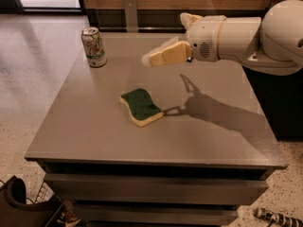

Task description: Knock 7up can over

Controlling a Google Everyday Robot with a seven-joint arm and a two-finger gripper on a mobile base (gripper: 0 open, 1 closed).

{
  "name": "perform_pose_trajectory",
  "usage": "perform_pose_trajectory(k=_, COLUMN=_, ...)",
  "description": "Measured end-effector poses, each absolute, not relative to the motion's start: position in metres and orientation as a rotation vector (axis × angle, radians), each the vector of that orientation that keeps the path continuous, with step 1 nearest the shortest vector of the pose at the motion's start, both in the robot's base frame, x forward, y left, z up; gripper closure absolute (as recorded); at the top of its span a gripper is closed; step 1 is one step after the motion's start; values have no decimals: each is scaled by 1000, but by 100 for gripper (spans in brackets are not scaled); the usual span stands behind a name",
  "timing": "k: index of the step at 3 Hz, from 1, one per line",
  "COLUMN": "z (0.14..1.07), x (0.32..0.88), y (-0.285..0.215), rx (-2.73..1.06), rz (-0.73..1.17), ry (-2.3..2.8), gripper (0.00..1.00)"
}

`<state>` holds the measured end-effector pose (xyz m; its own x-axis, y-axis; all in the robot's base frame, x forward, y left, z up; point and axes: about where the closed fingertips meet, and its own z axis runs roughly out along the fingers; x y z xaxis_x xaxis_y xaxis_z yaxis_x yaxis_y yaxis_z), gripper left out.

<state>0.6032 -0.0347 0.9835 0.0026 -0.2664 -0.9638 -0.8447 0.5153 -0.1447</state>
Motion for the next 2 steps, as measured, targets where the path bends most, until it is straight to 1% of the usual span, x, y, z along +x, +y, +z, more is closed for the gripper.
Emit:
perform_pose_trajectory(k=1, z=993, x=607, y=-24, rx=-973, rz=589, ry=1516, gripper=0)
perform_pose_trajectory(k=2, z=993, x=607, y=-24, rx=-973, rz=589, ry=1516, gripper=0)
